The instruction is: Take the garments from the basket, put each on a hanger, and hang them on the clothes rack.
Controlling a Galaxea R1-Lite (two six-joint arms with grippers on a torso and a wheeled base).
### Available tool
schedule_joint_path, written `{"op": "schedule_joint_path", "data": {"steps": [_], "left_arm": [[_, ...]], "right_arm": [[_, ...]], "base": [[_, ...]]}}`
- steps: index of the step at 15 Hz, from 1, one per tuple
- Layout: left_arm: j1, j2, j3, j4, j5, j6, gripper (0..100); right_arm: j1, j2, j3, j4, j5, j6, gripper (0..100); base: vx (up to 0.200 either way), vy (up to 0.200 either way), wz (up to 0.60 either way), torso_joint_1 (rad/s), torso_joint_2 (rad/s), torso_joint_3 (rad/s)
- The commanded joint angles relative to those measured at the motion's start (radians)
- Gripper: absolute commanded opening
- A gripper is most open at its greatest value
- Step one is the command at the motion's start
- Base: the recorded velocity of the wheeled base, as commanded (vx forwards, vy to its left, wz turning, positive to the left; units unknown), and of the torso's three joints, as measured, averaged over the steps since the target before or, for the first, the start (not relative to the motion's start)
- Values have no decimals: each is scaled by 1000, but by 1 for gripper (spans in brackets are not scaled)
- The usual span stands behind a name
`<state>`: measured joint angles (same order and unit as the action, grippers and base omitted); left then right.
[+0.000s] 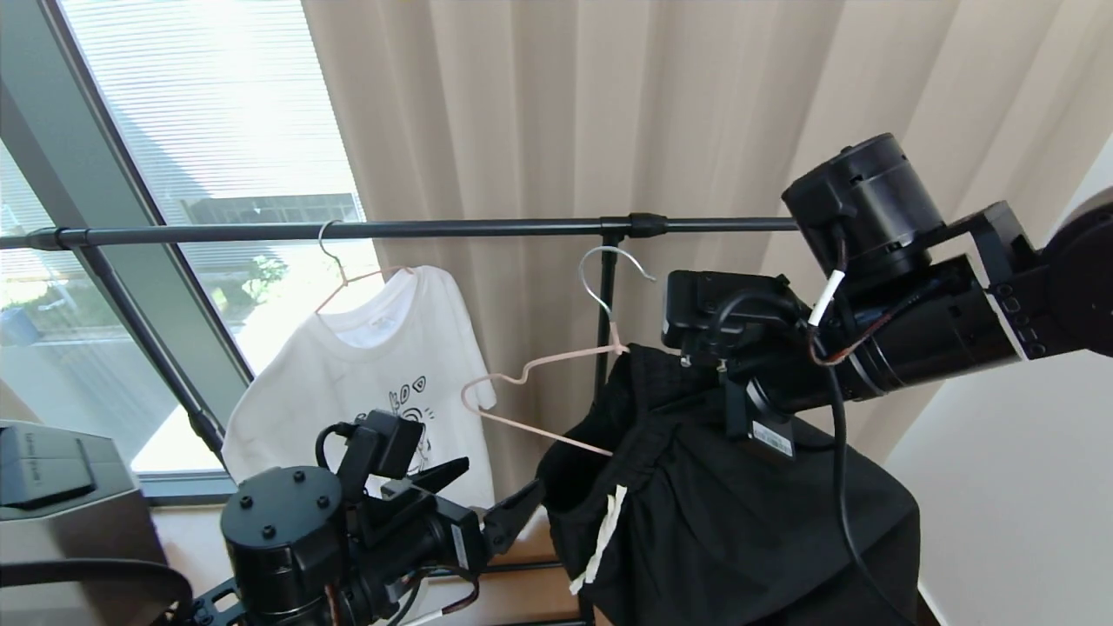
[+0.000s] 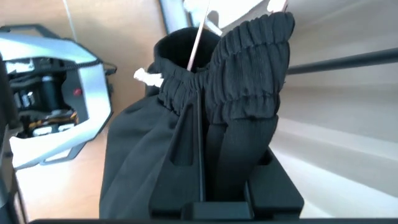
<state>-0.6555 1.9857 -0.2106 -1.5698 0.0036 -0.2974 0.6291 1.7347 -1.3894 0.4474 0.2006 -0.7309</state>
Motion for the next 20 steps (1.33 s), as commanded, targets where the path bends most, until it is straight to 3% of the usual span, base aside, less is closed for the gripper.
{"op": "schedule_joint_path", "data": {"steps": [1, 7, 9, 14, 16, 20], "left_arm": [[-4, 128, -55, -1, 22, -58, 100], [5, 133, -85, -1, 16, -163, 100], [5, 136, -84, -1, 16, -170, 100], [4, 154, -99, -1, 16, -180, 100], [4, 160, -116, -1, 16, -184, 100], [-4, 189, -135, -1, 18, -181, 100]], "right_arm": [[-29, -115, 207, -165, 22, 1, 0], [-82, -228, 517, -510, 92, 42, 0], [-82, -225, 555, -599, 91, 45, 0], [-75, -231, 567, -605, 94, 61, 0], [-35, -242, 578, -607, 94, 68, 0], [24, -271, 581, -607, 92, 156, 0]], "base": [[0, 0, 0, 0, 0, 0], [0, 0, 0, 0, 0, 0], [0, 0, 0, 0, 0, 0], [0, 0, 0, 0, 0, 0], [0, 0, 0, 0, 0, 0], [0, 0, 0, 0, 0, 0]]}}
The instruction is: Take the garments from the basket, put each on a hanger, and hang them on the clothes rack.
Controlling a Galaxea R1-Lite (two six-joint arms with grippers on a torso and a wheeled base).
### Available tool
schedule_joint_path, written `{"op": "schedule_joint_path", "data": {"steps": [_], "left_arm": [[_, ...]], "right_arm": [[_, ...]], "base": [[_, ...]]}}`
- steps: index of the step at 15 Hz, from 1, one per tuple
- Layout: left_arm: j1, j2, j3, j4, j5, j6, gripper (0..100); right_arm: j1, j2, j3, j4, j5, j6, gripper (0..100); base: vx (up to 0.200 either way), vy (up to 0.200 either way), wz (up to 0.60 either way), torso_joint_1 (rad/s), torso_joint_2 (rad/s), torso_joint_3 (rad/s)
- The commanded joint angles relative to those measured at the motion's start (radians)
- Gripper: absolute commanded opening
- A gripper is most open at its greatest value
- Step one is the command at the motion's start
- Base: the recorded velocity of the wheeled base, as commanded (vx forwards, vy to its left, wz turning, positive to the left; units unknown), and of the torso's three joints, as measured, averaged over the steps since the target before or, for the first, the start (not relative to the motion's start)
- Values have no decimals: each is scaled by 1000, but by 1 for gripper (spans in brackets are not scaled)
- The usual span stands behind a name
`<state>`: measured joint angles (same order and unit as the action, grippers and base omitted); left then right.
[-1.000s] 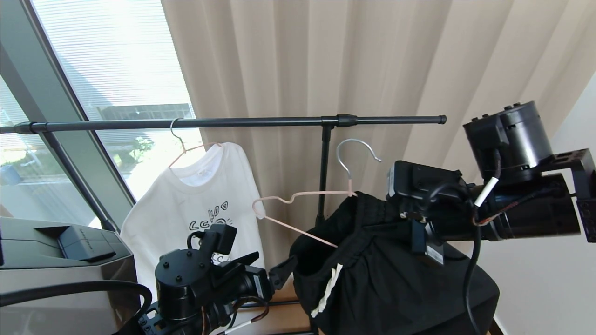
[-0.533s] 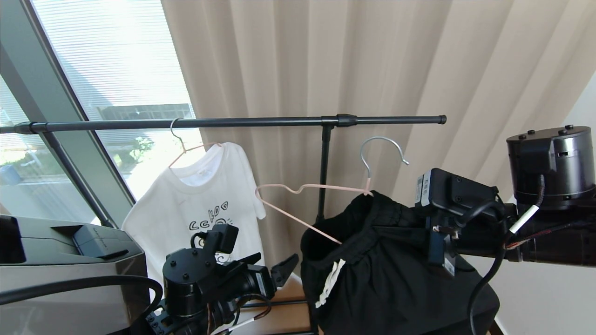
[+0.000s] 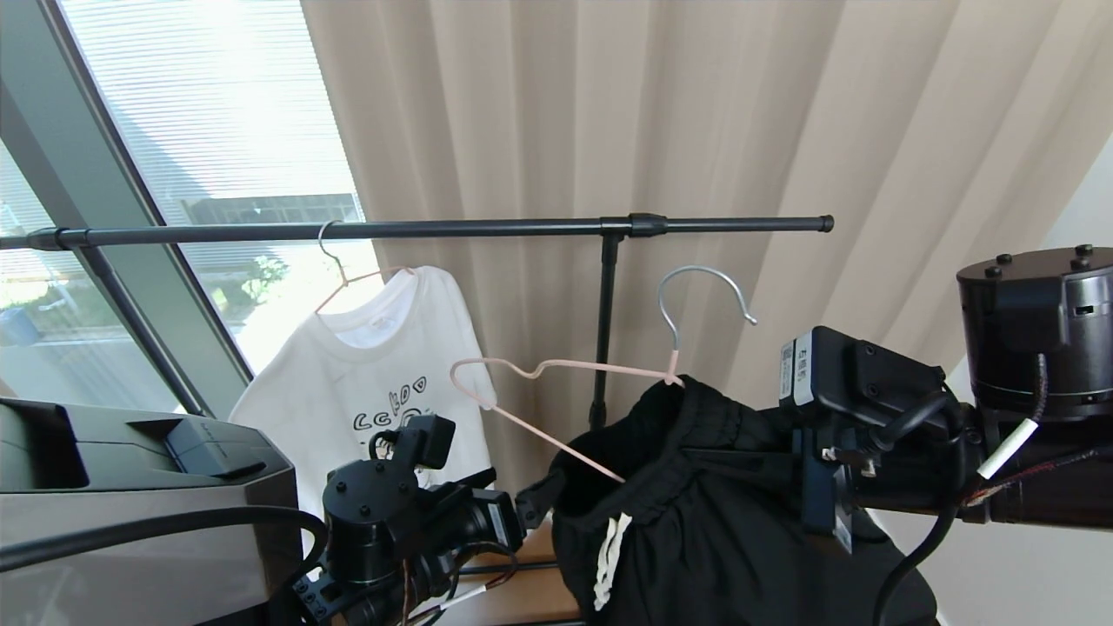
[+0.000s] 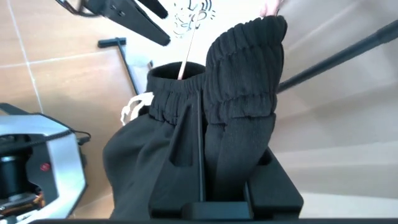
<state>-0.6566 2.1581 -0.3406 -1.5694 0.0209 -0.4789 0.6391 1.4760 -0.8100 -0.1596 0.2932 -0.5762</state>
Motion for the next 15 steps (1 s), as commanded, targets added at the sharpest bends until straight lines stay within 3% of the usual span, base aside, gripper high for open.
{"op": "schedule_joint_path", "data": {"steps": [1, 7, 8, 12, 15], "left_arm": [[-3, 17, -5, -1, 1, 0, 100], [-18, 71, -5, -1, 5, 2, 100], [-24, 83, -3, -1, 7, 5, 0], [-29, 71, 9, -1, 27, 6, 0], [-21, 34, 17, -1, 28, 46, 0]], "right_arm": [[14, -13, 2, 0, 0, 1, 0], [37, -51, 17, -3, 0, 2, 0], [37, -52, 20, -1, 0, 2, 0], [25, -51, 14, -3, -6, 2, 0], [-36, -43, 20, -1, -3, 2, 0]], "base": [[0, 0, 0, 0, 0, 0], [0, 0, 0, 0, 0, 0], [0, 0, 0, 0, 0, 0], [0, 0, 0, 0, 0, 0], [0, 0, 0, 0, 0, 0]]}}
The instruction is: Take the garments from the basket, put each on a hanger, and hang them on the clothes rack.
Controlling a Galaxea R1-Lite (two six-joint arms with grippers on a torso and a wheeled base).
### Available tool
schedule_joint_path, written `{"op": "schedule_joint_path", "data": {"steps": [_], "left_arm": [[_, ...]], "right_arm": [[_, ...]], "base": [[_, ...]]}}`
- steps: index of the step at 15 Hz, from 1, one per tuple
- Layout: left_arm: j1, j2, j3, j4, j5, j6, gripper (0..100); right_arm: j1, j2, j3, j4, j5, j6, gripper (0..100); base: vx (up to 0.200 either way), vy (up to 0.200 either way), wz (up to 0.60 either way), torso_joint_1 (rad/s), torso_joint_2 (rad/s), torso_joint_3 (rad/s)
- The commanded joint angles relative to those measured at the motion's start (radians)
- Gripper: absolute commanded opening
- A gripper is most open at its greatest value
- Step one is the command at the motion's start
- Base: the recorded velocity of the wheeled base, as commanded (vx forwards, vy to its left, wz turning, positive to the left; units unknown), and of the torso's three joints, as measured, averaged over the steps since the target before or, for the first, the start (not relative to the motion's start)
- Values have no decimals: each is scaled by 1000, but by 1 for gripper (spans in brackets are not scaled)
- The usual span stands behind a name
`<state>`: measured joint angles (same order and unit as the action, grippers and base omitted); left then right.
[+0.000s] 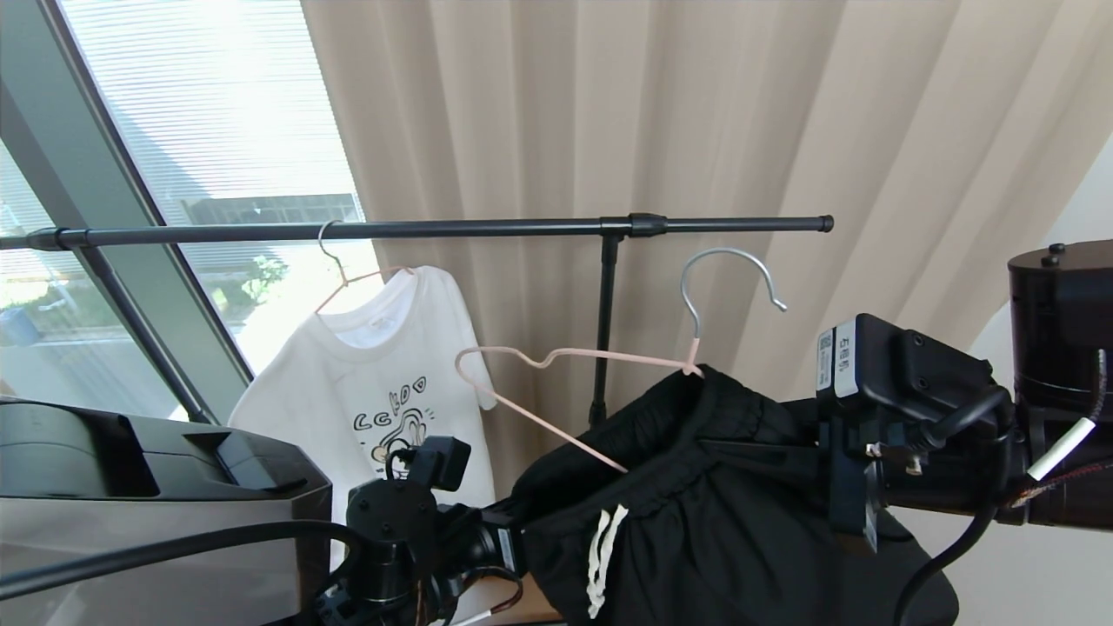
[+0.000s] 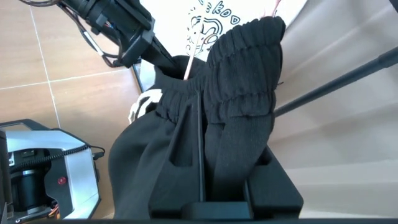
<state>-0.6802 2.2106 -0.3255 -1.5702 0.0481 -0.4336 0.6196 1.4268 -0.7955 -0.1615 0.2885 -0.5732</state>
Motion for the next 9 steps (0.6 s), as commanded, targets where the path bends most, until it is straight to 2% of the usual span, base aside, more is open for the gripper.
{"op": "schedule_joint_path", "data": {"steps": [1, 9], "left_arm": [[18, -25, 2, -1, 3, 9, 0], [102, -48, -21, -1, 1, 50, 0]], "right_arm": [[-35, 6, 12, 2, 3, -2, 0], [-35, -17, 98, 5, 1, -17, 0]], "base": [[0, 0, 0, 0, 0, 0], [0, 0, 0, 0, 0, 0]]}}
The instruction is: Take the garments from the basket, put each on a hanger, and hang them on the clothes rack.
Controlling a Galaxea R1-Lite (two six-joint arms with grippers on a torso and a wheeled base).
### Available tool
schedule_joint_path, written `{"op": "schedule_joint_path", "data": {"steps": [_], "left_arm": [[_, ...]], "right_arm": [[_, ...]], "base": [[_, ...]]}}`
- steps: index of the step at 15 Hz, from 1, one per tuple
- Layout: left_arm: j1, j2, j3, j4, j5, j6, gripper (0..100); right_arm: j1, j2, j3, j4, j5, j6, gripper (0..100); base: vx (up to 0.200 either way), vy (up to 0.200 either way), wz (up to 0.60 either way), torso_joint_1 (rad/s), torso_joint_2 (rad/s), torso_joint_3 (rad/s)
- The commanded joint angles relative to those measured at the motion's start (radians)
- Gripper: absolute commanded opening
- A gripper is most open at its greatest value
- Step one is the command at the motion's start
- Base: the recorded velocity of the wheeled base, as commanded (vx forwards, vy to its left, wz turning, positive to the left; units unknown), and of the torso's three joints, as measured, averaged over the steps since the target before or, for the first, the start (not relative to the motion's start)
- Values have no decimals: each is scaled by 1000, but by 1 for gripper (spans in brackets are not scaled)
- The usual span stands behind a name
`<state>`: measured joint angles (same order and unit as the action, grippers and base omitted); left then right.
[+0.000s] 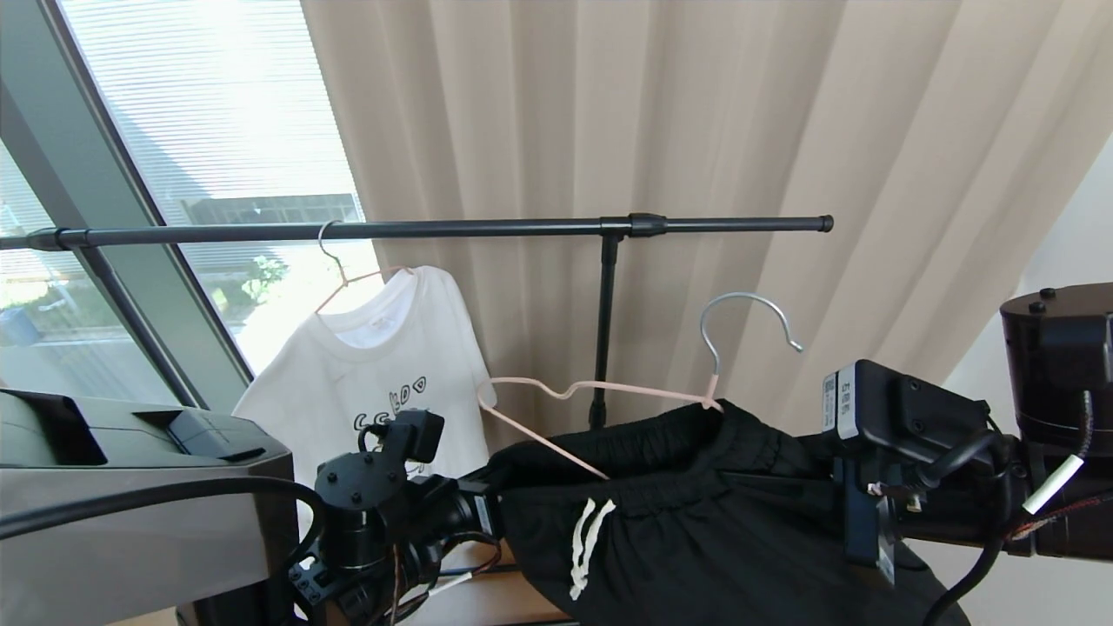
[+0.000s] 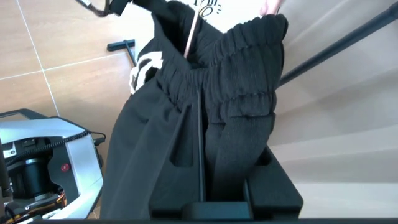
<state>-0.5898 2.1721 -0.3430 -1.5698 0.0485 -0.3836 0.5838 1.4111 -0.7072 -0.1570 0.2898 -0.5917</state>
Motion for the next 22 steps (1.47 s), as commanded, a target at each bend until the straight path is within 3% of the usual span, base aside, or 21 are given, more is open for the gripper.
{"op": "schedule_joint_path", "data": {"steps": [1, 9, 14, 22], "left_arm": [[22, -23, -5, -1, 1, 2, 0], [51, -51, -10, -1, 1, 9, 0], [62, -58, -11, -1, 1, 9, 0], [77, -86, -10, -1, 1, 22, 0]], "right_arm": [[1, -3, 22, 1, -1, -31, 0], [-4, -3, 54, 4, -11, -112, 0], [-102, 77, 26, -1, -20, -146, 0], [-182, 161, -1, -3, -66, -200, 0]], "base": [[0, 0, 0, 0, 0, 0], [0, 0, 0, 0, 0, 0], [0, 0, 0, 0, 0, 0], [0, 0, 0, 0, 0, 0]]}}
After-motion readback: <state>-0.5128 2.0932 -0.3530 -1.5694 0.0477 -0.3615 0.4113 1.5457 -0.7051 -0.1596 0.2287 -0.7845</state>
